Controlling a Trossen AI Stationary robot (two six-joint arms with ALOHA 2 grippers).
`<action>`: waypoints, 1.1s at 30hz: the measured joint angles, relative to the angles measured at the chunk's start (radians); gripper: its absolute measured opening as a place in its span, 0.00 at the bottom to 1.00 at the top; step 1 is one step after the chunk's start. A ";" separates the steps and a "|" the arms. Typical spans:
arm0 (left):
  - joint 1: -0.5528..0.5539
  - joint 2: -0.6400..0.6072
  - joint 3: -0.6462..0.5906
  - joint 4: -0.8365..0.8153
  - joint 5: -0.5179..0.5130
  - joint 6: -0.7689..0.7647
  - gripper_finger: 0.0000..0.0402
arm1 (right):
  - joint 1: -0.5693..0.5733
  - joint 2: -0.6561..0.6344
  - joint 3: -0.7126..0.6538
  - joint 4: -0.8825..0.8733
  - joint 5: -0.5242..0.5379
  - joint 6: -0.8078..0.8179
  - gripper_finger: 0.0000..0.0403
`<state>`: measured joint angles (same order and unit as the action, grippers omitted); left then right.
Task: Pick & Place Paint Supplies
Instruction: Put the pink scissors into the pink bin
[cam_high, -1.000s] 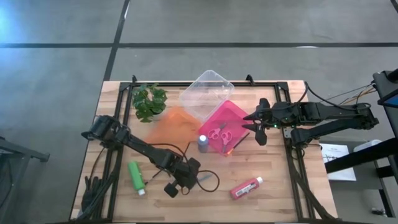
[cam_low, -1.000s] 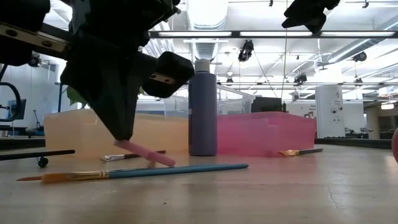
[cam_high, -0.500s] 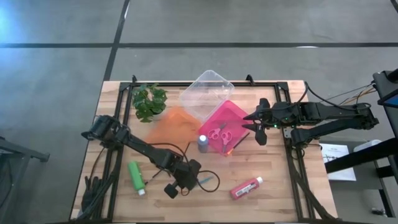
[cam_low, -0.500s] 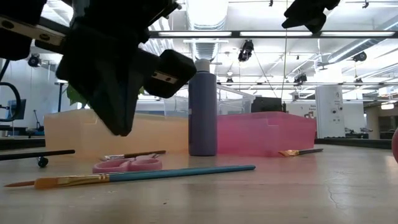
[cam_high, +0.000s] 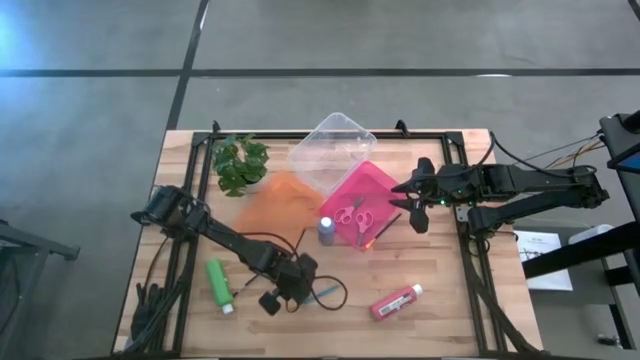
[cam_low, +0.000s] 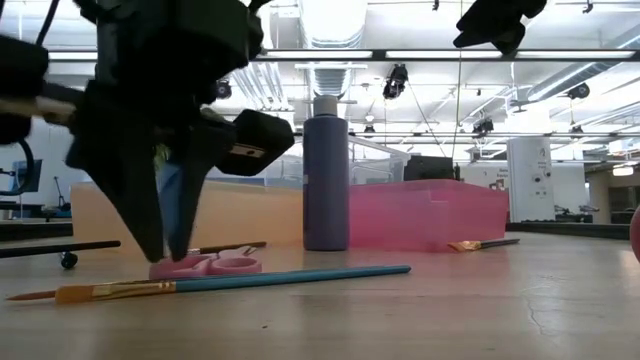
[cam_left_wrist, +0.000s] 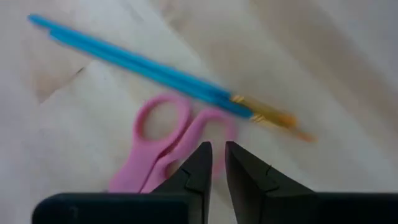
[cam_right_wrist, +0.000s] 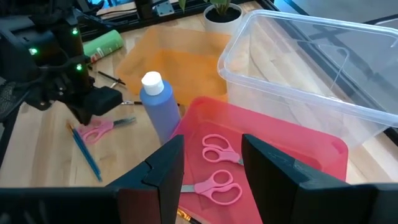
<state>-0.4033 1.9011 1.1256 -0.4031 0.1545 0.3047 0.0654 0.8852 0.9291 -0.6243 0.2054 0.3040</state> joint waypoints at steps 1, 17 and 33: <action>0.000 0.000 -0.007 0.013 -0.006 0.003 0.14 | 0.000 0.000 0.000 0.000 0.000 0.003 0.39; -0.022 0.000 -0.009 0.034 -0.001 0.014 0.14 | 0.000 0.000 0.000 -0.001 0.004 0.011 0.39; -0.034 -0.002 0.003 0.062 -0.052 0.013 0.14 | 0.000 0.000 -0.002 -0.003 0.007 0.011 0.39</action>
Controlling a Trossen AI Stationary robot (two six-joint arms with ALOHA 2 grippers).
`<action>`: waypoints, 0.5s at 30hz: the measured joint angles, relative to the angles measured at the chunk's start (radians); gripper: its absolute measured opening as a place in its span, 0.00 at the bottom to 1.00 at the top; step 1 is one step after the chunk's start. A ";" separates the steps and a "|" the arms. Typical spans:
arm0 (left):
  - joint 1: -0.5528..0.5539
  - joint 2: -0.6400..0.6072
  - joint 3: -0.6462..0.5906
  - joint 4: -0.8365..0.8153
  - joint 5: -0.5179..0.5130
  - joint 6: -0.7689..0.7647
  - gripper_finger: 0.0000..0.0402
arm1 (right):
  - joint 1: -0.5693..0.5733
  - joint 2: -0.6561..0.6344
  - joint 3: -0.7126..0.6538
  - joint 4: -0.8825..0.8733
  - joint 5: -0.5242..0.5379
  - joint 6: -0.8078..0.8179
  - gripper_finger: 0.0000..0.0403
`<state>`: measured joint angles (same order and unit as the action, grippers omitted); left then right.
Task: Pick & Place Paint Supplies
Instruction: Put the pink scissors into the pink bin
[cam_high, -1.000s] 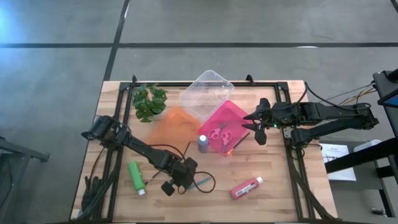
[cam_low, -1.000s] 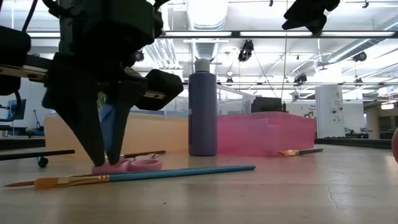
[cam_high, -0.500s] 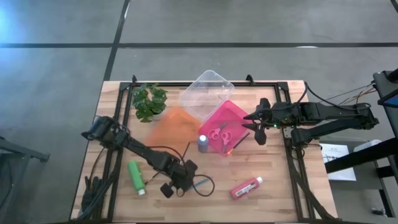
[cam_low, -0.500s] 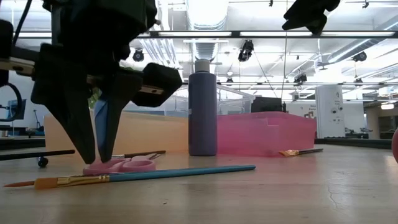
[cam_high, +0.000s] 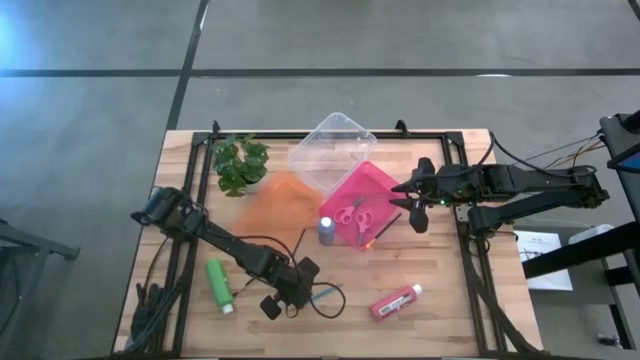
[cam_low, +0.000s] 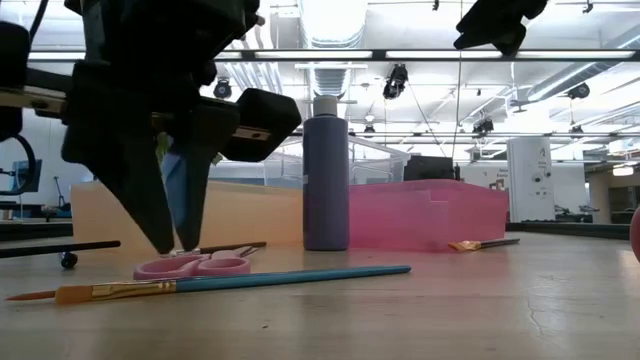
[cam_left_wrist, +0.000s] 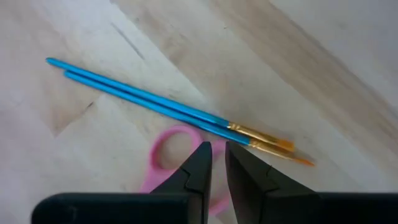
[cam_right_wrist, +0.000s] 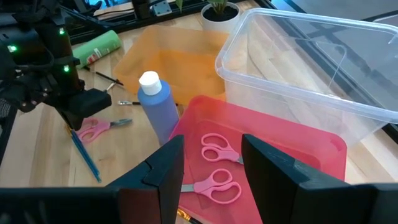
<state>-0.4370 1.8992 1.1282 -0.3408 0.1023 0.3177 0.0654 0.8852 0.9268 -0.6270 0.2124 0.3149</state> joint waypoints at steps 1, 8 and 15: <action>0.000 0.000 0.000 0.000 -0.012 0.000 0.14 | 0.000 0.000 0.000 0.000 0.000 0.000 0.39; 0.014 0.000 0.003 0.026 -0.037 0.000 0.14 | 0.000 0.000 0.000 0.000 0.000 0.000 0.39; 0.037 0.001 -0.002 0.046 -0.041 0.030 0.14 | 0.000 0.000 -0.007 0.001 0.000 0.000 0.39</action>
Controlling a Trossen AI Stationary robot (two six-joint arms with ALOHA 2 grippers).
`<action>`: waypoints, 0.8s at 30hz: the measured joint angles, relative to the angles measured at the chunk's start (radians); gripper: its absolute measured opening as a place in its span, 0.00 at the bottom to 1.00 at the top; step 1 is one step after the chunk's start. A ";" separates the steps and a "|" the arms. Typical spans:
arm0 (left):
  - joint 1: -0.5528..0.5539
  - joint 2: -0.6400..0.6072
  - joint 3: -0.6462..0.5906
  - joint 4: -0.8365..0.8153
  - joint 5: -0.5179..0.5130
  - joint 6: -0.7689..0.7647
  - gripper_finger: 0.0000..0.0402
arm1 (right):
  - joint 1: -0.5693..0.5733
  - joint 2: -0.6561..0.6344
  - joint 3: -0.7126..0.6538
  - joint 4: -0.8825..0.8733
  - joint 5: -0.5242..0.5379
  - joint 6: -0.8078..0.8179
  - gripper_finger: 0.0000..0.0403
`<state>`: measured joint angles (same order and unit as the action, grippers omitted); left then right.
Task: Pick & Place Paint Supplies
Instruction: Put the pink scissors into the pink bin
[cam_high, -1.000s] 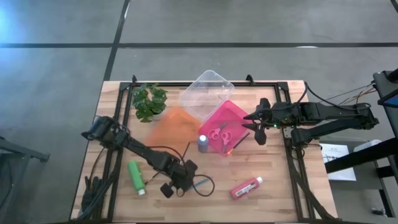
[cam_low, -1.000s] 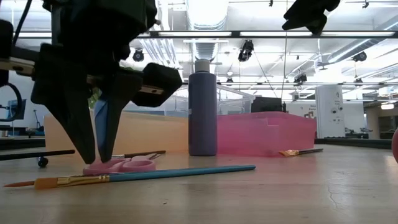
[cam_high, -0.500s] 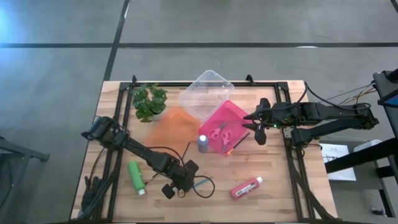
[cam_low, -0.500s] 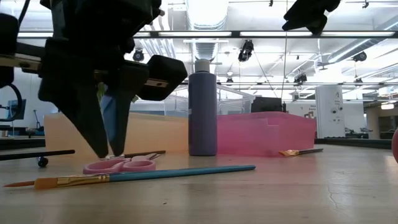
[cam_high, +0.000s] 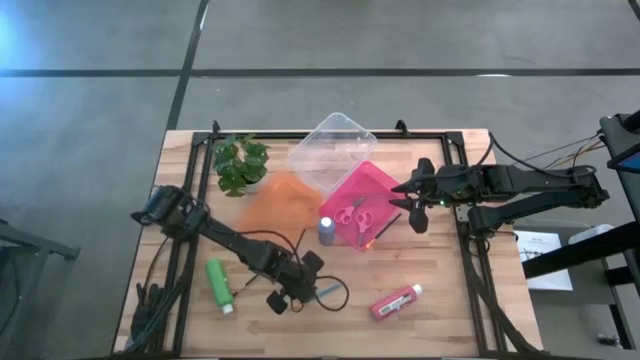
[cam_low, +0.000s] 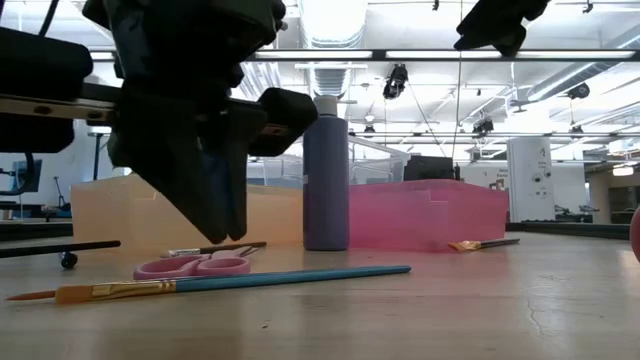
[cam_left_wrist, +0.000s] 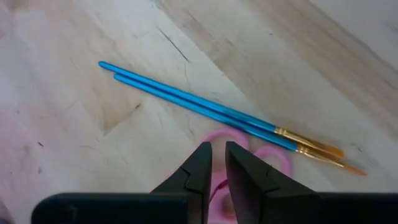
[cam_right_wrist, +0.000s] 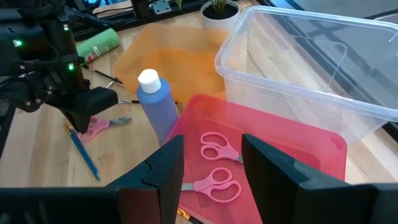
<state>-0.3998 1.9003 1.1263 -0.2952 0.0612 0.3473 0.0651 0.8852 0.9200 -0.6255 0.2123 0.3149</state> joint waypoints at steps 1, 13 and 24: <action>0.003 0.000 0.000 0.000 -0.001 0.001 0.14 | 0.000 0.000 -0.002 0.000 0.000 0.000 0.39; 0.024 0.001 -0.020 0.029 0.010 0.024 0.14 | 0.000 0.000 -0.032 0.006 -0.004 0.019 0.39; 0.030 0.057 -0.016 0.064 0.023 0.039 0.14 | 0.000 0.000 -0.035 0.017 -0.009 0.021 0.39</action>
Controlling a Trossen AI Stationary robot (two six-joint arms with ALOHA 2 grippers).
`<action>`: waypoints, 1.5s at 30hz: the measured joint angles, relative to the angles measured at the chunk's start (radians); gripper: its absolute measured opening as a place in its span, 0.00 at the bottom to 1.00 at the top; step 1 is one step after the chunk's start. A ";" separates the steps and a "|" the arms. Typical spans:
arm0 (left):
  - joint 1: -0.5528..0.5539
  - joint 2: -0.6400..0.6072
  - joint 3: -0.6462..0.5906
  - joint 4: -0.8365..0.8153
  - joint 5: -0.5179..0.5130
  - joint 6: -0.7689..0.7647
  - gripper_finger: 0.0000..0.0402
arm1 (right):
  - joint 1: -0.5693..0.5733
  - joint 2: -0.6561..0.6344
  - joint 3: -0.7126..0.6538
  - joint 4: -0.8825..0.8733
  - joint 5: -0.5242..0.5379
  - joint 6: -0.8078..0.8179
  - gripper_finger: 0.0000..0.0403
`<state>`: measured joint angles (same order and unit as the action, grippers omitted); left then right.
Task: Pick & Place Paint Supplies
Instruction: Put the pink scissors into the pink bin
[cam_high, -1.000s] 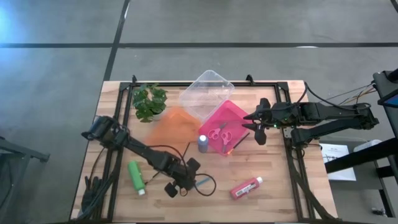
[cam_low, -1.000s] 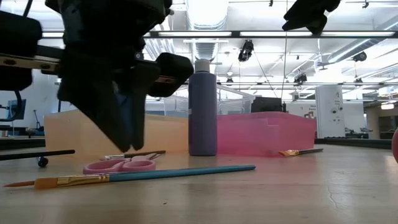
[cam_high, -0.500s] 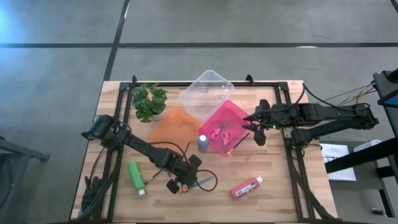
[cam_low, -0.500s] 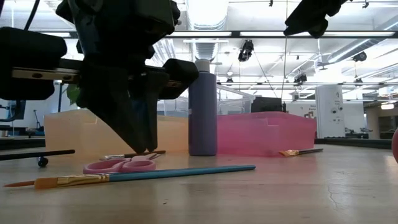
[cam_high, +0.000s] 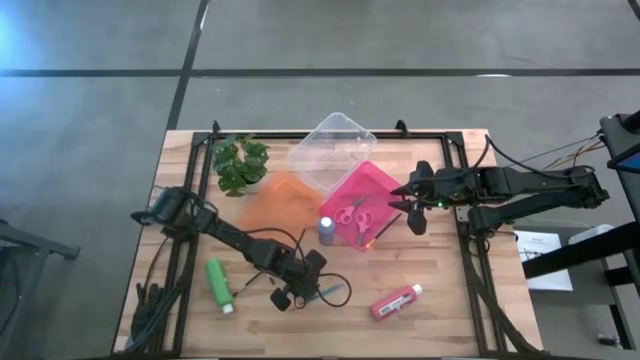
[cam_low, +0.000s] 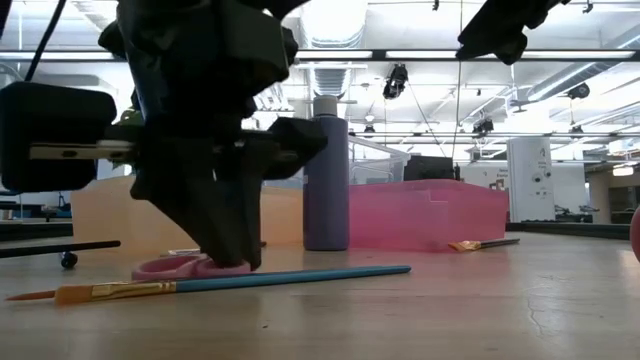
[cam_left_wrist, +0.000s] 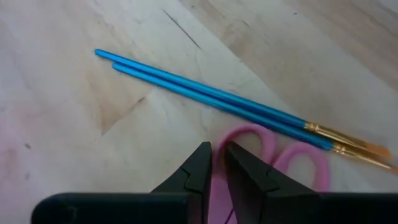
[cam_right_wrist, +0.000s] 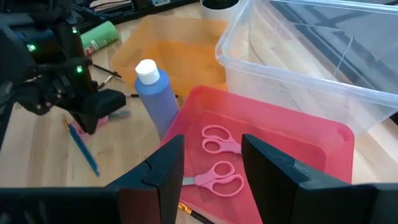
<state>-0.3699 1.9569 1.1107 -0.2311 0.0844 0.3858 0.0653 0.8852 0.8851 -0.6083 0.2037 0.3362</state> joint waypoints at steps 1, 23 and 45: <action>0.000 0.007 0.001 0.004 0.002 0.000 0.14 | 0.000 0.000 0.002 0.000 -0.002 0.002 0.39; 0.000 0.021 -0.001 -0.019 -0.025 -0.024 0.01 | 0.000 0.000 0.006 0.000 -0.001 0.013 0.39; -0.101 -0.064 -0.007 0.000 -0.395 -0.264 0.00 | 0.000 0.000 0.007 0.012 0.000 0.027 0.39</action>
<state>-0.4713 1.8928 1.1034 -0.2315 -0.3108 0.1216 0.0650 0.8852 0.8917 -0.5965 0.2039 0.3634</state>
